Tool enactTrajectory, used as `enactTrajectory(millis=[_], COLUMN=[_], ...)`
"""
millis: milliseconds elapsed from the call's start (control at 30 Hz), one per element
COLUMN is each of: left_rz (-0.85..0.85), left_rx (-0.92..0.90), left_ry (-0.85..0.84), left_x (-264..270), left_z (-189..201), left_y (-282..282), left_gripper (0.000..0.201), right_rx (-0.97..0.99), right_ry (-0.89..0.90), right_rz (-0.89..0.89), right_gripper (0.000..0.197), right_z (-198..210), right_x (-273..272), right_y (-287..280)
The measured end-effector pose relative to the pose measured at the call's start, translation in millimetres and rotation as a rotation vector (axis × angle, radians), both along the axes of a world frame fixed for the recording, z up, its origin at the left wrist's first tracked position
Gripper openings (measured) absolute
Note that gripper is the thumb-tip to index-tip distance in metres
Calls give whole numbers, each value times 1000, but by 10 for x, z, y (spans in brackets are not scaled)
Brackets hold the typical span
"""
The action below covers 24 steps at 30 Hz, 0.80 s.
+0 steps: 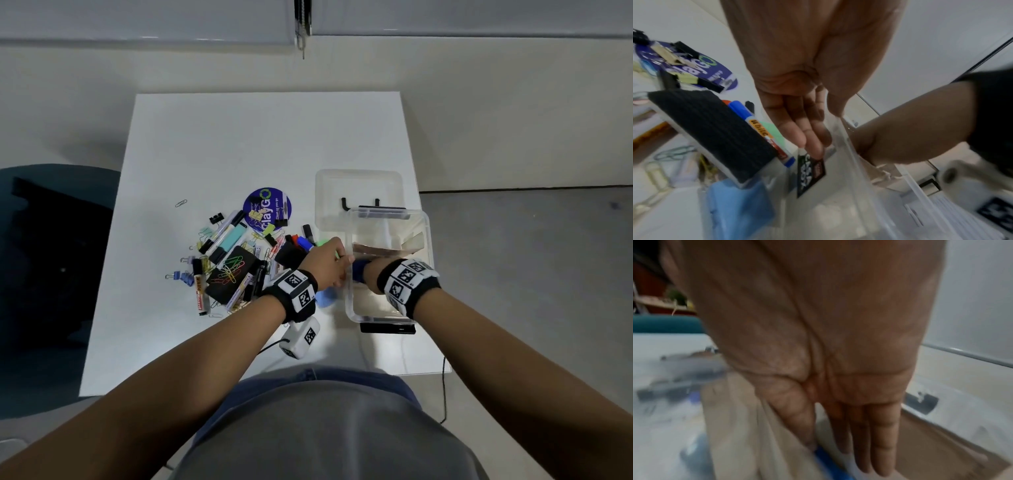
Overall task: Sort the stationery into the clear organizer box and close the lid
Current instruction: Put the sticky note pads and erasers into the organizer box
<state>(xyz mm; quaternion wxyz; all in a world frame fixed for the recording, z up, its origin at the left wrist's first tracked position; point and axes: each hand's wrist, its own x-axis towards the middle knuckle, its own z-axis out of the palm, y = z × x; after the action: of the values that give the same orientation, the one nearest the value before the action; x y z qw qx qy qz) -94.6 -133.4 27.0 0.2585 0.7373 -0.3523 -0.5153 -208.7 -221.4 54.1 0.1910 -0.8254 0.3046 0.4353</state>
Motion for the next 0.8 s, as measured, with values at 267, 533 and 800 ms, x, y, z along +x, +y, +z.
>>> enactTrajectory(millis=[267, 533, 800], left_rz=[157, -51, 95], left_rx=[49, 298, 293], left_ry=[-684, -806, -758], left_x=[1130, 1356, 1484], left_z=[-276, -578, -628], left_y=[827, 1116, 1190], left_gripper=[21, 71, 62], right_rx=[-286, -236, -290], right_ry=[-485, -322, -412], right_rz=[-126, -131, -287], right_gripper=[20, 60, 70], right_z=[487, -496, -684], right_x=[606, 1212, 1160], right_y=[282, 814, 927])
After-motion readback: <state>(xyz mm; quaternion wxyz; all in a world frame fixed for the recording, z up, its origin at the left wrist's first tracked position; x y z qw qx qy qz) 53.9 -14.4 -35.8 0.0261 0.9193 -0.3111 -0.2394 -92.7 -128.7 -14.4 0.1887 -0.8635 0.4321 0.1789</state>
